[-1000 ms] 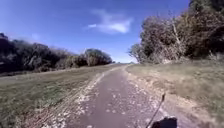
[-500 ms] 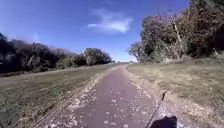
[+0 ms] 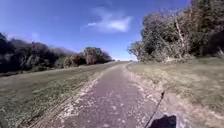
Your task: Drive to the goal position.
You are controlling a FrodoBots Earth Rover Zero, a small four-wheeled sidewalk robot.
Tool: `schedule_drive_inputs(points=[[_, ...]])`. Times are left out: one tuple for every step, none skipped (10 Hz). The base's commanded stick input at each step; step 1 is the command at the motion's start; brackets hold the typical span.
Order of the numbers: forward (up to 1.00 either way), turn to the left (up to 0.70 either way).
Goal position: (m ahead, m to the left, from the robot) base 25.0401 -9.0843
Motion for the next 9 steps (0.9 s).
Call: schedule_drive_inputs(points=[[0.50, 0.00], [0.50, 0.00], [0.50, 0.00], [0.50, 0.00], [0.50, 0.00], [0.50, 0.00], [0.50, 0.00], [0.50, 0.00], [0.50, 0.00]])
